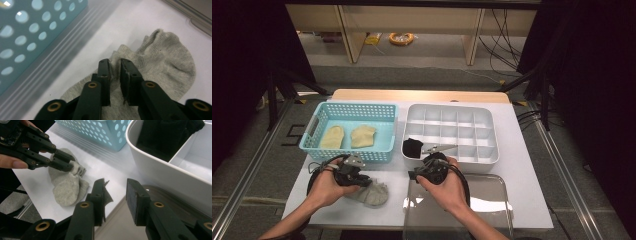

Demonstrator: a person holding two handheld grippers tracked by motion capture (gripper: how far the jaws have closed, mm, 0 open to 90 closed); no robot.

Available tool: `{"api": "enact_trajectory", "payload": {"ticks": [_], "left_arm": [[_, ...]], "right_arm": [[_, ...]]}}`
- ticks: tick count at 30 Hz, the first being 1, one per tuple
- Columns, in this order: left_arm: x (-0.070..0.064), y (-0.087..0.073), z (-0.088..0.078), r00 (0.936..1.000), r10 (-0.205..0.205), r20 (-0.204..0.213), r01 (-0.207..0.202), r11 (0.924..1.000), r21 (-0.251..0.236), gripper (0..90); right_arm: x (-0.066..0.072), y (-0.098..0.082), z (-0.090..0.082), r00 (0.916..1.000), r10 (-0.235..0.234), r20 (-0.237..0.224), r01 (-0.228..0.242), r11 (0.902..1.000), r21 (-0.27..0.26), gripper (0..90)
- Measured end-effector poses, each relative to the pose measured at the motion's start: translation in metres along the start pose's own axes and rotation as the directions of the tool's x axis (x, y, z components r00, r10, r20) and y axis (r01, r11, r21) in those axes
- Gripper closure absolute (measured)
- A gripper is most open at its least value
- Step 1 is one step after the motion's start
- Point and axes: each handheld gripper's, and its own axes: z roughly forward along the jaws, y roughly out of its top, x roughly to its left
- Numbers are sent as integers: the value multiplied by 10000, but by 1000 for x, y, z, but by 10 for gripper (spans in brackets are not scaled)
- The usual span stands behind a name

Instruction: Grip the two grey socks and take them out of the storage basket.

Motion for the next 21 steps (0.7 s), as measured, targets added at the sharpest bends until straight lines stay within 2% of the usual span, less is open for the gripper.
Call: {"api": "enact_trajectory", "payload": {"ticks": [2, 3, 4, 6, 7, 9, 10, 11, 12, 13, 14, 15, 17, 18, 19, 21], "left_arm": [[2, -3, -7, 9996, -279, 47, 279, 9996, -51, 723], [5, -7, -17, 9957, -926, 67, 928, 9937, -632, 675], [7, -10, -22, 9914, -1307, -16, 1299, 9868, -971, 652], [13, -17, -31, 9825, -1834, -322, 1782, 9763, -1226, 635], [17, -21, -35, 9779, -2054, -379, 1999, 9731, -1148, 626], [26, -32, -40, 9636, -2614, -555, 2561, 9627, -872, 610], [30, -37, -38, 9561, -2887, -496, 2834, 9545, -933, 602], [33, -42, -39, 9504, -3063, -551, 3027, 9509, -644, 594], [33, -42, -39, 9504, -3063, -551, 3027, 9509, -644, 591], [37, -50, -37, 9343, -3546, -364, 3530, 9346, -445, 589], [37, -52, -36, 9243, -3805, -284, 3791, 9243, -447, 583], [37, -52, -36, 9243, -3805, -284, 3791, 9243, -447, 582], [37, -55, -34, 9114, -4114, -139, 4105, 9109, -415, 579], [38, -57, -34, 9117, -4108, -55, 4104, 9113, -347, 580], [37, -57, -33, 9086, -4176, -49, 4174, 9083, -265, 580], [36, -58, -30, 9102, -4141, -32, 4141, 9102, -92, 588]], "right_arm": [[1, 0, 0, 10000, 82, -38, -82, 10000, -19, 691], [0, 0, -2, 10000, -31, -14, 31, 10000, -67, 690], [-1, 0, -2, 10000, -78, -14, 77, 9999, -142, 690], [-1, 1, -3, 10000, -42, -1, 42, 9999, -139, 689], [-1, 1, -3, 9999, -132, -21, 132, 9996, -257, 689], [-1, 1, -4, 10000, -36, 10, 36, 9997, -241, 688], [-1, 0, -5, 9999, 114, -54, -115, 9998, -152, 688], [-1, 0, -5, 10000, 35, 2, -35, 9997, -227, 688], [-1, 0, -5, 10000, 35, 2, -35, 9997, -227, 688], [-2, 0, -5, 10000, -30, -24, 30, 9997, -251, 687], [-2, -1, -6, 10000, 2, -46, -4, 9997, -245, 687], [-2, -1, -6, 10000, 2, -46, -4, 9997, -245, 687], [-1, -1, -6, 9999, 154, 34, -153, 9995, -269, 687], [-2, -1, -7, 9998, 120, 135, -116, 9996, -248, 687], [-2, -1, -7, 9998, 98, 145, -92, 9993, -373, 687], [-1, -1, -7, 9998, 134, 150, -129, 9993, -348, 686]]}}
